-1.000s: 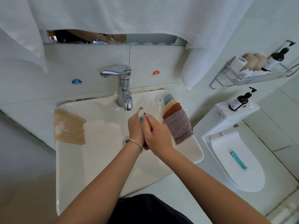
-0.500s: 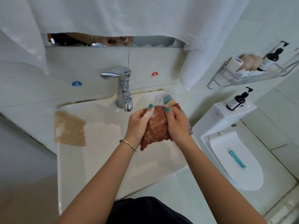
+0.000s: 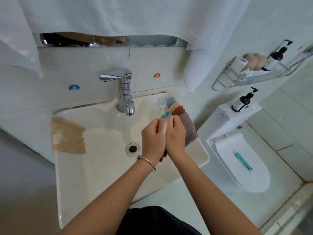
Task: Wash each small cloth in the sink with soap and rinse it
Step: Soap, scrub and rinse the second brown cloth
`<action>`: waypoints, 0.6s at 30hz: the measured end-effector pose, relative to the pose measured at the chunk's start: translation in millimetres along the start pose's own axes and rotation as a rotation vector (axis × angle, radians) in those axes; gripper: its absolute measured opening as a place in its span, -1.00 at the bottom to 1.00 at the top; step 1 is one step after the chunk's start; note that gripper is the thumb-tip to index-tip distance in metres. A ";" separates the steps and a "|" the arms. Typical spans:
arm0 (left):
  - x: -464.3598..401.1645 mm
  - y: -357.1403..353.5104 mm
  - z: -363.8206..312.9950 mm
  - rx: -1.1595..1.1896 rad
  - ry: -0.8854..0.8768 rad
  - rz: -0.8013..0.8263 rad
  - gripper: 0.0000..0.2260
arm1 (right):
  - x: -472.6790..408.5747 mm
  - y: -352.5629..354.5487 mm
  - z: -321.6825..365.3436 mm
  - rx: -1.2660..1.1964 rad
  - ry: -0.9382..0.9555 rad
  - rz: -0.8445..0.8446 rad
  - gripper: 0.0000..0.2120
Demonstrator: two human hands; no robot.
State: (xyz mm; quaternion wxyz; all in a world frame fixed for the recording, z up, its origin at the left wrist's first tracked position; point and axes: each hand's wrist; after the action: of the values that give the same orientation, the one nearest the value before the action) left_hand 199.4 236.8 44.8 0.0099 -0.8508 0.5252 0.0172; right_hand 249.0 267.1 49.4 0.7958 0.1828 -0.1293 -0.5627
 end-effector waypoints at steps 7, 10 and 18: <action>-8.8 5.3 4.3 0.027 0.017 -0.065 -0.57 | -2.2 -4.4 3.2 0.065 0.146 0.050 -0.65; -13.2 10.4 4.4 0.005 0.009 -0.080 -0.58 | -3.3 -11.1 7.3 0.000 0.078 0.021 -0.63; -14.8 18.5 4.0 0.112 0.044 -0.146 -0.54 | 5.7 -17.5 10.2 0.024 0.108 0.057 -0.61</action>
State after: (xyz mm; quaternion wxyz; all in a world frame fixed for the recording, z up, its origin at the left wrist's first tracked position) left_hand 176.2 241.9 41.4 0.0471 -0.8850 0.4621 -0.0316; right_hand 231.8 255.0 51.0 0.8149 0.2187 -0.0979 -0.5277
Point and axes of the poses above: each hand's wrist, its own x-axis away from the middle knuckle, its own y-axis out of the back of the hand, z = x × y, and after that the axes turned 15 degrees about z, right-handed
